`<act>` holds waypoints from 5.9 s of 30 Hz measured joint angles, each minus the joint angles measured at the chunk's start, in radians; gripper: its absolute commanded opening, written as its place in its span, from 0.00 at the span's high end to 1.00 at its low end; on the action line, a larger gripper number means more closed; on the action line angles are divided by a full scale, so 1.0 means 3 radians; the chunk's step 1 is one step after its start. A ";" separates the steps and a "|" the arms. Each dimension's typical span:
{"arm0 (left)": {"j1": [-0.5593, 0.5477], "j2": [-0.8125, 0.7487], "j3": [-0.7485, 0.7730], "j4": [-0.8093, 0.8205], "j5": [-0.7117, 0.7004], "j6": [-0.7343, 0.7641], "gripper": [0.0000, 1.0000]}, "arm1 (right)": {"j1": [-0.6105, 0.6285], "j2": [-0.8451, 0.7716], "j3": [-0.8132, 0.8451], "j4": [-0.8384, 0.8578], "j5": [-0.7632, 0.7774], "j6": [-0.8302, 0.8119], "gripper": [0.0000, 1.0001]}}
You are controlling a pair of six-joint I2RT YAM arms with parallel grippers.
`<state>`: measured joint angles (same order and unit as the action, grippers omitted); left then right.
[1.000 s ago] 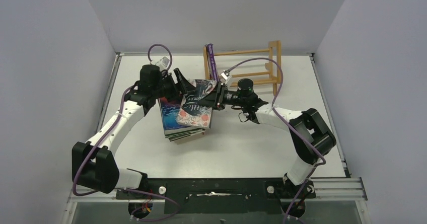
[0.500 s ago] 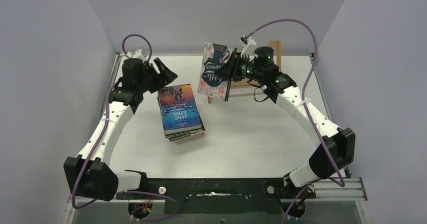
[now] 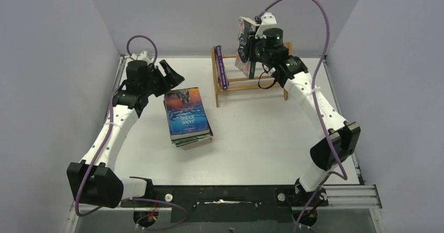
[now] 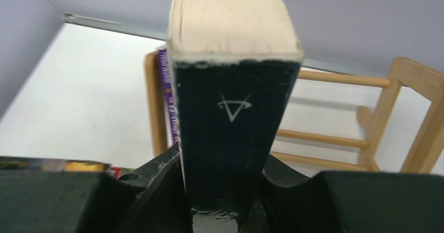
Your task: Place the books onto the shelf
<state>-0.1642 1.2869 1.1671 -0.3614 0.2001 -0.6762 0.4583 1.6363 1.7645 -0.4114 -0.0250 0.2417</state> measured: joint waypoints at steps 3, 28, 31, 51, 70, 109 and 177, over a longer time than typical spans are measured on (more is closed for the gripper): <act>0.0008 0.0006 0.0000 0.0006 0.0034 0.0000 0.28 | -0.0006 0.0289 0.0083 -0.0032 0.0231 -0.0149 1.00; 0.0205 -0.0062 -0.0053 -0.0456 -0.0403 0.0060 0.26 | -0.0028 0.1575 0.0712 -0.0083 0.0292 -0.0324 1.00; 0.0228 -0.0155 -0.0053 -0.0544 -0.0490 0.0086 0.26 | 0.0004 0.1672 0.0788 -0.0061 0.0272 -0.0317 1.00; 0.0384 -0.0282 -0.0173 -0.0657 -0.0565 0.0117 0.26 | 0.0149 0.1972 0.1043 -0.0086 0.0131 -0.0141 0.62; 0.0387 -0.0284 -0.0272 -0.0610 -0.0469 0.0111 0.26 | 0.0210 0.1381 0.0736 0.0106 0.0202 -0.0027 0.47; 0.0023 -0.0039 -0.0273 -0.0444 -0.0225 -0.0065 0.26 | 0.0587 -0.0128 -0.1981 0.1221 -0.1759 0.1377 0.37; -0.0703 0.0388 -0.0285 0.0132 -0.0309 -0.0360 0.26 | 0.0412 0.0365 -0.3122 0.3806 -0.2653 0.3423 0.43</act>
<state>-0.3752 1.4033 1.0817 -0.3218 0.1074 -0.7841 0.5819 1.7458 0.8280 0.7303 -0.8207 1.2686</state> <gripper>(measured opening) 0.744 0.579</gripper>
